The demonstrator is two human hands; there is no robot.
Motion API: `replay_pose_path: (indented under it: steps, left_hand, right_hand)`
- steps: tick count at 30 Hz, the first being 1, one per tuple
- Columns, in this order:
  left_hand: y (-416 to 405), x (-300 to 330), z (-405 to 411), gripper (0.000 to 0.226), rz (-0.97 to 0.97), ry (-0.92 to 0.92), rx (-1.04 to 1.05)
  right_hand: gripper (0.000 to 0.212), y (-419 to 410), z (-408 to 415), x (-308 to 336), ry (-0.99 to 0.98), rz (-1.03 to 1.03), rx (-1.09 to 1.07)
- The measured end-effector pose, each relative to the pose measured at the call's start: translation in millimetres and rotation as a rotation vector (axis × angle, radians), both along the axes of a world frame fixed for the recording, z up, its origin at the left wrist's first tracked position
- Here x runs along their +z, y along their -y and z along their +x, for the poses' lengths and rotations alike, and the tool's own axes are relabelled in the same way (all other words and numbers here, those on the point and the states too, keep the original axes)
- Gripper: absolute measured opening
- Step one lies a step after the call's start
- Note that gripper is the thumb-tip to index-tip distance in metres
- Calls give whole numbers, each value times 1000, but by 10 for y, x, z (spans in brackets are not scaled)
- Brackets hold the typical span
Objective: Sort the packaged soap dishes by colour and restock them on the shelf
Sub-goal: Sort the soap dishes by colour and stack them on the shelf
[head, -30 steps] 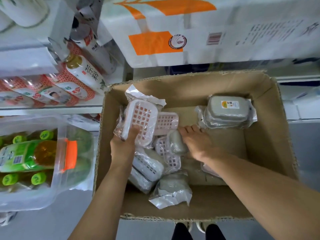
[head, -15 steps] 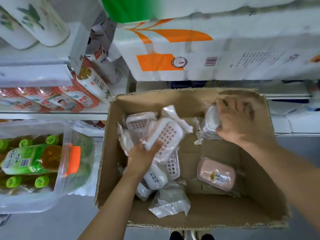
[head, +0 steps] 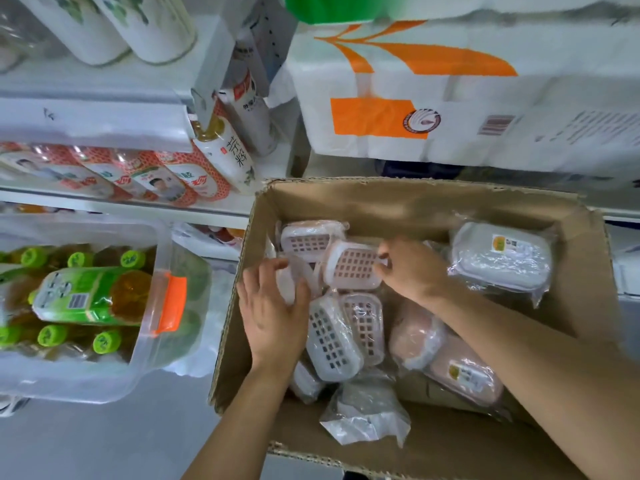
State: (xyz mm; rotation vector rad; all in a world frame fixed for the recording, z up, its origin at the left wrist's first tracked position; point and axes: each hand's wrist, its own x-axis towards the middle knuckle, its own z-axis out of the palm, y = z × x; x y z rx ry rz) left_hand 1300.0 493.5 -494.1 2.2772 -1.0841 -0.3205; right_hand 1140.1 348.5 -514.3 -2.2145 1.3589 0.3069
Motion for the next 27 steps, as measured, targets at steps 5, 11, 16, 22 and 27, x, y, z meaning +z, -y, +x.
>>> replay_pose_path:
  steps: [5, 11, 16, 22, 27]
  left_hand:
    - [-62, -134, 44, 68, 246, -463, 122]
    - [68, -301, 145, 87, 283, -612, 121]
    - [204, -349, 241, 95, 316, -791, -127]
    - [372, -451, 324, 100, 359, -593, -321]
    - [604, -491, 218, 102, 451, -289, -542]
  right_hand:
    - [65, 97, 503, -9, 314, 168, 142]
    - [58, 283, 837, -216, 60, 66, 138]
    - [24, 421, 835, -187, -169, 100, 183]
    - [27, 324, 615, -299, 17, 153, -22]
    - [38, 290, 290, -200, 22, 80, -94]
